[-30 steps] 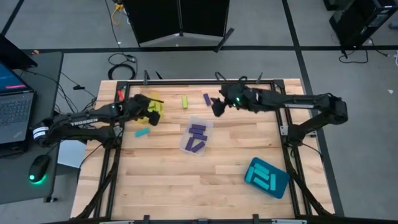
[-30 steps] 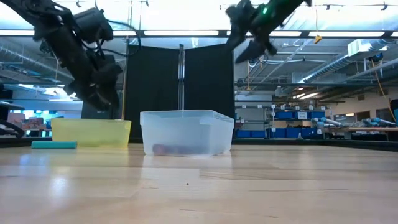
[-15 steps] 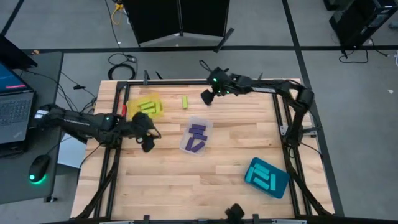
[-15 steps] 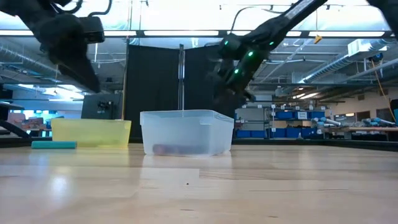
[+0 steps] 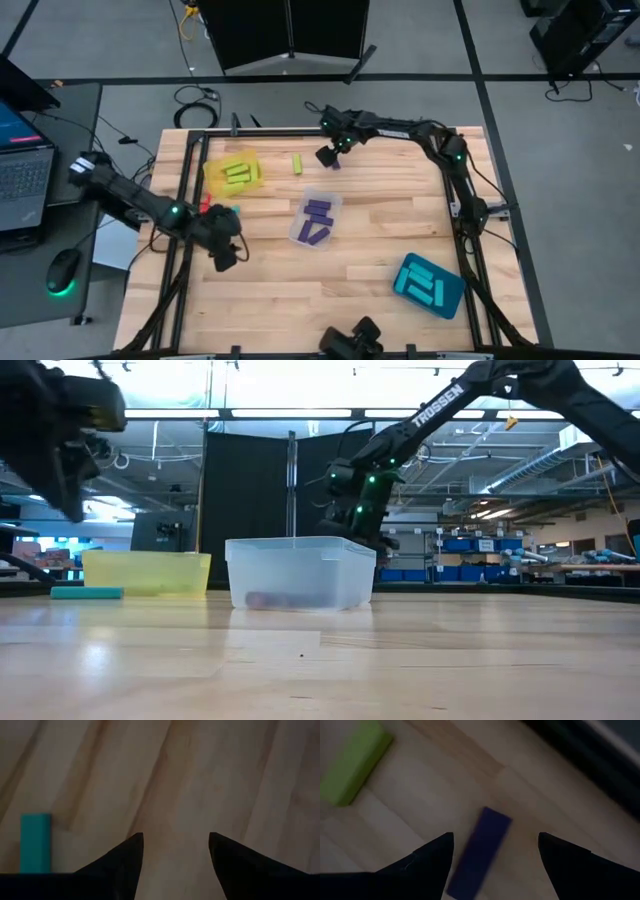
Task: Sort blocks
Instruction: Put the violet block into the transparent bin
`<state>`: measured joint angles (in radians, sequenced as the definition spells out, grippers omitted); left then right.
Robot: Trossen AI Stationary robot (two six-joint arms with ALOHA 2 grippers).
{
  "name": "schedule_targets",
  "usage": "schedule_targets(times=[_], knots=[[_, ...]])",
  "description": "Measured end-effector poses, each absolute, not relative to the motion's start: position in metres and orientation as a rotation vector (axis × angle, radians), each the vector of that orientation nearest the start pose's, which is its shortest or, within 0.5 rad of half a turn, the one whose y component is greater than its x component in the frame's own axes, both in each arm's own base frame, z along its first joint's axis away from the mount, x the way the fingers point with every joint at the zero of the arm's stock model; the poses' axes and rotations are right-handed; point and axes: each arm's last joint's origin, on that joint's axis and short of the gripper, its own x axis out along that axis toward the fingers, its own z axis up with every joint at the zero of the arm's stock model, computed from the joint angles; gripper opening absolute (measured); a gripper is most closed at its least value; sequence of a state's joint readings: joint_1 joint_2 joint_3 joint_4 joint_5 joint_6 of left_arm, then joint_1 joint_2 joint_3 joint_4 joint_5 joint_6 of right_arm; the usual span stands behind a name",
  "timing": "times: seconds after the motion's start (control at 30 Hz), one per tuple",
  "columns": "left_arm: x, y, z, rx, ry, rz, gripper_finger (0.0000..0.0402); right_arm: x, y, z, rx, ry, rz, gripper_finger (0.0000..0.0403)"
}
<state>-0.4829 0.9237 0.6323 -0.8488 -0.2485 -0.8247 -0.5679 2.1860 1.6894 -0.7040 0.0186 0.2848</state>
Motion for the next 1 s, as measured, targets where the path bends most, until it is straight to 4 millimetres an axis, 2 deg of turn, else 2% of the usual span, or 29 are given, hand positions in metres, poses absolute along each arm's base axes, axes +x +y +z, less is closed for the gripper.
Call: schedule_targets(times=[0.23,0.37,0.47,0.63,0.8,1.0], knots=[[0.129,-0.073,0.202,-0.305,1.197,0.32,0.0232,0.381,-0.244,0.163,0.577,1.089,-0.713,0.0308],[0.131,-0.076,0.199,-0.303,1.211,0.336,0.0232,0.385,-0.242,0.157,0.573,1.087,-0.706,0.0308],[0.132,-0.077,0.197,-0.3,1.218,0.342,0.0232,0.388,-0.24,0.144,0.584,1.122,-0.698,0.0307],[0.132,-0.077,0.197,-0.298,1.214,0.344,0.0232,0.388,-0.24,0.146,0.593,1.114,-0.699,0.0296],[0.133,-0.077,0.197,-0.305,1.209,0.343,0.0232,0.387,-0.238,0.145,0.616,1.125,-0.674,0.0257],[0.135,-0.078,0.198,-0.317,1.194,0.334,0.0232,0.385,-0.236,0.144,0.638,1.164,-0.648,0.0165]])
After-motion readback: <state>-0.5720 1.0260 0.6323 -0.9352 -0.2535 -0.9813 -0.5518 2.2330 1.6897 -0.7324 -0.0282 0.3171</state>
